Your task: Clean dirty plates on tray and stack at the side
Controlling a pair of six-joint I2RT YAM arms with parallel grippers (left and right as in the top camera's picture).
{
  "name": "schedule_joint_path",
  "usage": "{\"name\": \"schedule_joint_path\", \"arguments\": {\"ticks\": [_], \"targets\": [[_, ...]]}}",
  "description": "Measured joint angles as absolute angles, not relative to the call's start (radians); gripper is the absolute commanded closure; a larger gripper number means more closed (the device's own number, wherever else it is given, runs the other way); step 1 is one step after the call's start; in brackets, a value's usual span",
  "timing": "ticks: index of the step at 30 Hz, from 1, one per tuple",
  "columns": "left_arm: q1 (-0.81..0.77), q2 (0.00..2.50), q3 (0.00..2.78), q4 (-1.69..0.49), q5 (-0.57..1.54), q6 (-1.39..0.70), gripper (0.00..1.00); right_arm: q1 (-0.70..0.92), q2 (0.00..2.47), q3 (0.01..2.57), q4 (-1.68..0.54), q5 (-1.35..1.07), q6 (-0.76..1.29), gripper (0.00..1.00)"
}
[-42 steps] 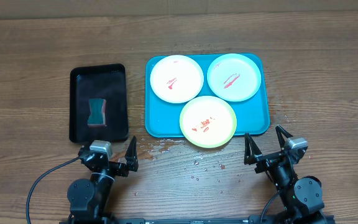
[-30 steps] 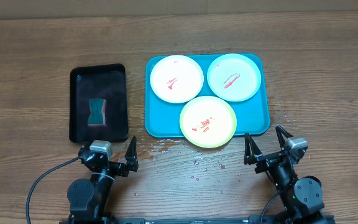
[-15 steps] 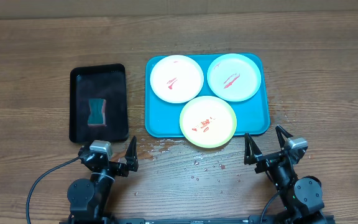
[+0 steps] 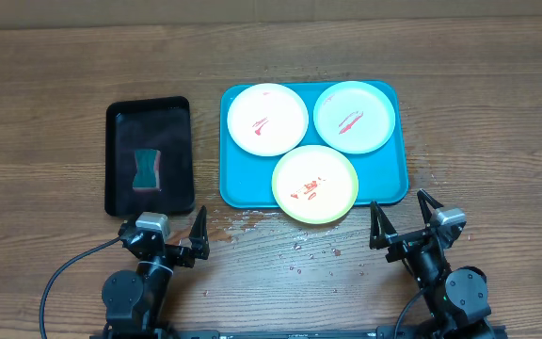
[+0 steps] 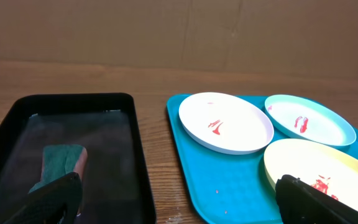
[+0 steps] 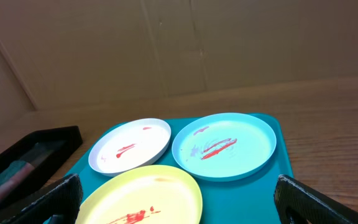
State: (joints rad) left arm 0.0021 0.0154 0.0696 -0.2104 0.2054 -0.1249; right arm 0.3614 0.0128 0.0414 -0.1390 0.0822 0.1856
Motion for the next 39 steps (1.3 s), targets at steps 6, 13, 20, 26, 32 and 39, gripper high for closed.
{"name": "schedule_joint_path", "arguments": {"ticks": [6, 13, 20, 26, 32, 39], "targets": [[0.002, 0.015, 0.07, -0.21, 0.205, -0.125, 0.0, 0.361, 0.013, 0.041, -0.139, 0.083, 0.186, 0.0], [0.002, 0.015, 0.07, -0.21, 0.205, -0.125, 0.0, 0.361, 0.013, 0.041, -0.139, 0.082, 0.186, 0.0], [0.002, 0.015, 0.07, -0.208, 0.226, -0.132, 0.0, 0.361, 0.013, 0.041, -0.139, 0.083, 0.186, 0.0], [0.002, 0.015, 0.069, -0.145, 0.284, -0.194, 0.0, 0.361, 0.013, 0.041, -0.139, 0.083, 0.185, 0.0], [0.002, 0.037, 0.112, -0.134, 0.341, -0.234, 0.0, 0.361, 0.013, 0.041, -0.139, 0.082, 0.186, 0.0], [0.002, 0.31, 0.455, -0.322, 0.288, -0.164, 0.0, 0.361, 0.013, 0.041, -0.139, 0.082, 0.186, 0.0]]}}
